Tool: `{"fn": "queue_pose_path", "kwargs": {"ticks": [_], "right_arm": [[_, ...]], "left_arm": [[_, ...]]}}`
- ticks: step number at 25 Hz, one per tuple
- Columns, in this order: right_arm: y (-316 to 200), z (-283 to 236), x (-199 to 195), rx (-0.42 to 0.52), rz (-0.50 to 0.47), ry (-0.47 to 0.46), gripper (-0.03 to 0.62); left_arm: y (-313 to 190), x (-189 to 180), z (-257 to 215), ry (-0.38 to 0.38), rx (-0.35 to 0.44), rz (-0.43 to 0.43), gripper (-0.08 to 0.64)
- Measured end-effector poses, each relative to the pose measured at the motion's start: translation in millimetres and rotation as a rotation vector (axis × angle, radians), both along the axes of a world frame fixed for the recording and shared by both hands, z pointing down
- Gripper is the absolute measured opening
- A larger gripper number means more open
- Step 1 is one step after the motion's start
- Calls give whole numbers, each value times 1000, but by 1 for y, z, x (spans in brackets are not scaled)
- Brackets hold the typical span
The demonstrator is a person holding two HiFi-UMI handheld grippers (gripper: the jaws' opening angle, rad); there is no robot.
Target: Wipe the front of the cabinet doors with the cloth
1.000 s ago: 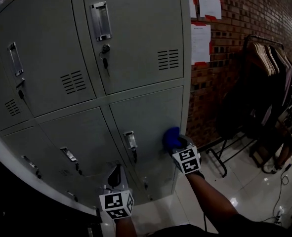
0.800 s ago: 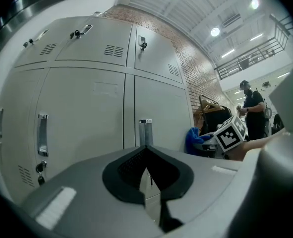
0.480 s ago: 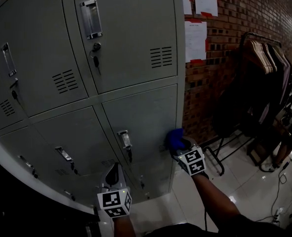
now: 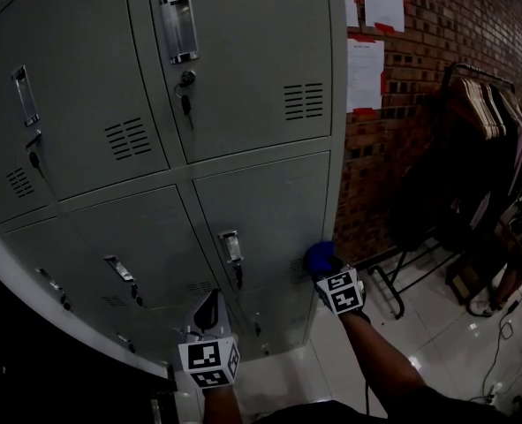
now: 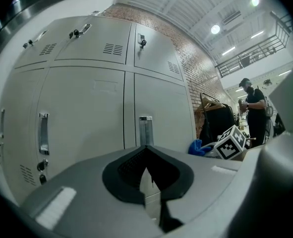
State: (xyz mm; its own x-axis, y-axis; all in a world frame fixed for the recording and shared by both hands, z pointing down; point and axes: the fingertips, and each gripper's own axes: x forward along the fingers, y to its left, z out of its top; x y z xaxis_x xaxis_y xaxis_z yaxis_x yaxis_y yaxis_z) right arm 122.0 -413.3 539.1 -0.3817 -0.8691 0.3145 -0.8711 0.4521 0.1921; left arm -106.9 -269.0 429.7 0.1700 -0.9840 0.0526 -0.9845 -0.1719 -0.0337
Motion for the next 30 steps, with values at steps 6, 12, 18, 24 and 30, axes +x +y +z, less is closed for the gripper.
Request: {"fn": "queue_pose_path", "kwargs": {"ticks": [6,12,18,24,30], "right_arm": [[6,-1,-32,2,-59,-29,64],[19,0,-84,5,-165,-28,64],[30,-2,-130,21,-261,-12,64],[42,-1,-180,14,-363,-2,63],[51,-1,-209,-1,-412,16,61]], "left_arm": [[2,-14,2,-1,-1,-27,15],[8,-33,6,5,-10,-65,15],[14,-43,9,6,-16,-82,15],[22,-58,9,8,-14,-116,15],[31,-64,3,0,3,-126,15]]}}
